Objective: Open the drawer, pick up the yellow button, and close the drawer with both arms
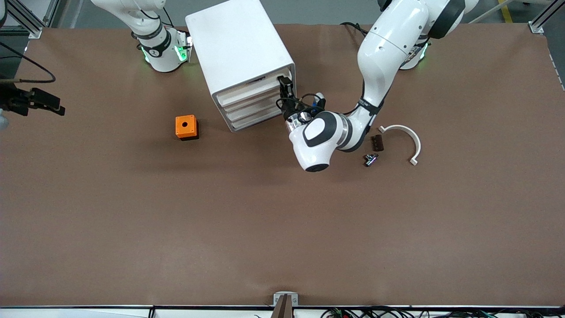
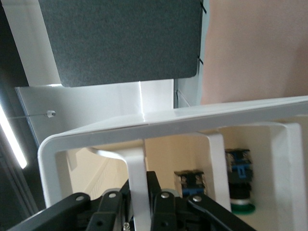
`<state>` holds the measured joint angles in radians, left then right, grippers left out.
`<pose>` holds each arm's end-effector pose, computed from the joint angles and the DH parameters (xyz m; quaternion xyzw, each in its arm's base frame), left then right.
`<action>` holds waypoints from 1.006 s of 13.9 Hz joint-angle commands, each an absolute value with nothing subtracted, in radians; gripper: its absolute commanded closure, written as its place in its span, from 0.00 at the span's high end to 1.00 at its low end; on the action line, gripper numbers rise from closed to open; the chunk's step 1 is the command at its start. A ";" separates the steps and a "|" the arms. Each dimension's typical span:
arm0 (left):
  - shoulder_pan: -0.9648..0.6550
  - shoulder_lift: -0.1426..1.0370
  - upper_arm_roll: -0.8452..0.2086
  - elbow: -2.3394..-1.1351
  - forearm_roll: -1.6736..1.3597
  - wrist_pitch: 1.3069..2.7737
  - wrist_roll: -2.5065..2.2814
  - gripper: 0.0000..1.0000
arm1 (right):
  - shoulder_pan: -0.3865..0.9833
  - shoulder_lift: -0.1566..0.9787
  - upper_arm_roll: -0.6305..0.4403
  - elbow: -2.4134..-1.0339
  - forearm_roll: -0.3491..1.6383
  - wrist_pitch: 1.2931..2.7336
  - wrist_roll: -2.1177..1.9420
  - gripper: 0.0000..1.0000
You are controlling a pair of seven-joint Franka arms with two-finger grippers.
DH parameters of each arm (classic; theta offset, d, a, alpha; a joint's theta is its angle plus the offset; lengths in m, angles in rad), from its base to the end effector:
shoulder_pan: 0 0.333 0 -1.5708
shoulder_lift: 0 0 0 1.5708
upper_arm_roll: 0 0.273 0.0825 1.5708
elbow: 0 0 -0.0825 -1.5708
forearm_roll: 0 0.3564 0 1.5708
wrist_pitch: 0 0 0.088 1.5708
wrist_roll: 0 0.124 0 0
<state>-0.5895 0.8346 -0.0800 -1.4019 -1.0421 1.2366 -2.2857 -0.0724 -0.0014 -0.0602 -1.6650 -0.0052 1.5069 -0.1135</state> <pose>0.3821 -0.4523 0.2244 -0.4579 -0.5938 0.5548 0.3606 0.5076 -0.0684 0.5190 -0.9969 0.0095 0.0780 0.0071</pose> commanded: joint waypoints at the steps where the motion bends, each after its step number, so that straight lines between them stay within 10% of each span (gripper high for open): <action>1: -0.532 0.830 -0.075 -1.391 -1.078 1.272 -2.292 0.13 | -0.113 0.061 -0.055 -1.615 -0.012 1.499 -0.133 1.00; 14: -0.365 0.825 -0.074 -1.379 -1.101 1.384 -2.220 0.22 | 0.130 0.020 -0.043 -1.605 0.077 1.479 0.634 1.00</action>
<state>-0.3712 0.8318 -0.0780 -1.3748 -1.0846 1.3656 -2.2345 0.0658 0.0544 -0.0377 -1.6060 0.0712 1.5036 0.4958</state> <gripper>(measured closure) 0.802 0.000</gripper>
